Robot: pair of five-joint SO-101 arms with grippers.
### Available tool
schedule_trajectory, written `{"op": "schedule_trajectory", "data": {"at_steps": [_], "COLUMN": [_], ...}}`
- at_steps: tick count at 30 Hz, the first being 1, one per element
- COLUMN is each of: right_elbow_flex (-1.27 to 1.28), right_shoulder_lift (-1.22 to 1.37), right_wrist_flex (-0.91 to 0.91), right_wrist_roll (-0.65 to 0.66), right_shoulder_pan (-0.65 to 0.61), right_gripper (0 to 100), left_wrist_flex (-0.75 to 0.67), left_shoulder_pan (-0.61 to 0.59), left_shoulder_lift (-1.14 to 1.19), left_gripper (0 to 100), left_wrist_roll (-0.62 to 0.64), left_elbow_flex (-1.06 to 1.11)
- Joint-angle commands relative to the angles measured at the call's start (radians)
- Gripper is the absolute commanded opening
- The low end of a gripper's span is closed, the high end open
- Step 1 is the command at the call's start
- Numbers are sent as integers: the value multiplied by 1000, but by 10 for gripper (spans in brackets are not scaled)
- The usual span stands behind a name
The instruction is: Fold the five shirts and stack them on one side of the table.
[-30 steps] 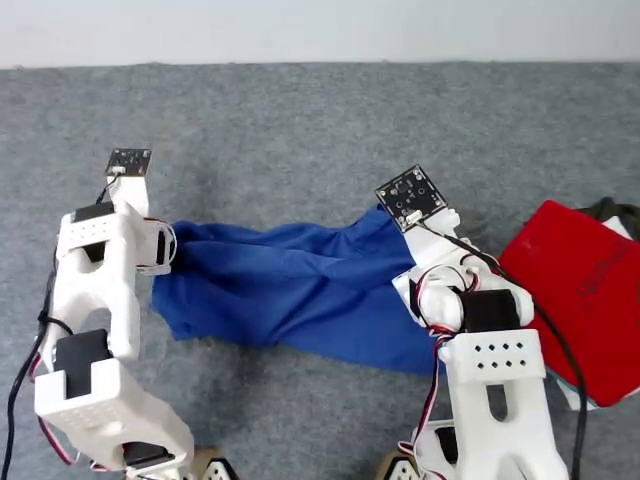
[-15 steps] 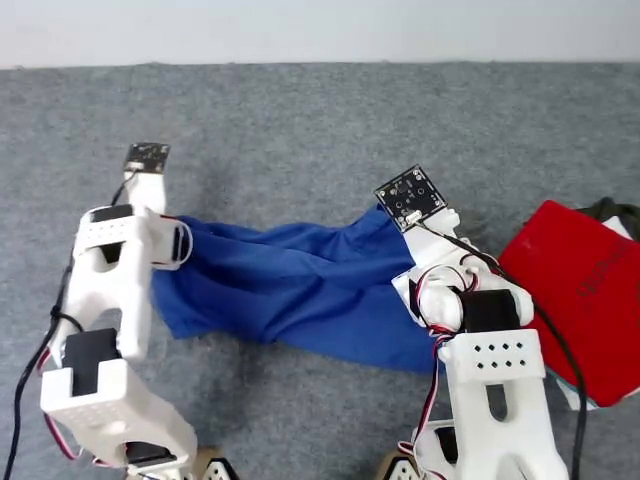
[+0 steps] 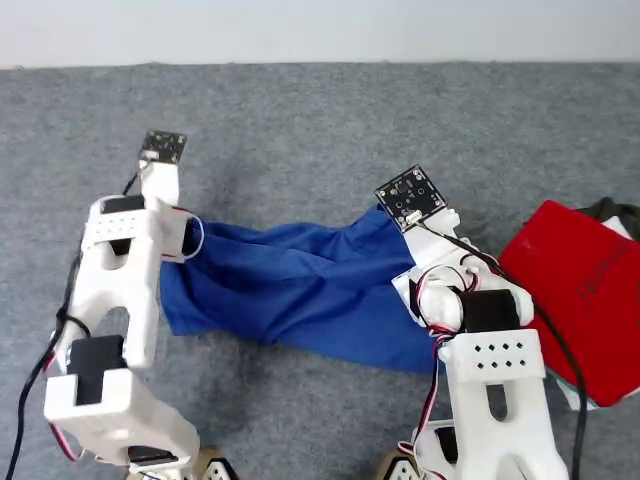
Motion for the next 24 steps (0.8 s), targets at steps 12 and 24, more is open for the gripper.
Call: {"op": "schedule_trajectory", "data": {"at_steps": [12,24], "right_elbow_flex": [-537,-1042], "right_shoulder_lift": [-4,4], "right_wrist_flex": [130,199], "right_wrist_roll": [-34,-109], "right_shoulder_pan": [111,222], "right_gripper": [10,10], "left_wrist_flex": [265,166], "left_shoulder_pan": [-75,-199], "left_shoulder_lift": [-568,-764], "left_gripper": [12,12], "left_wrist_roll": [-12,-5], "left_elbow_flex": [-142,-289]}}
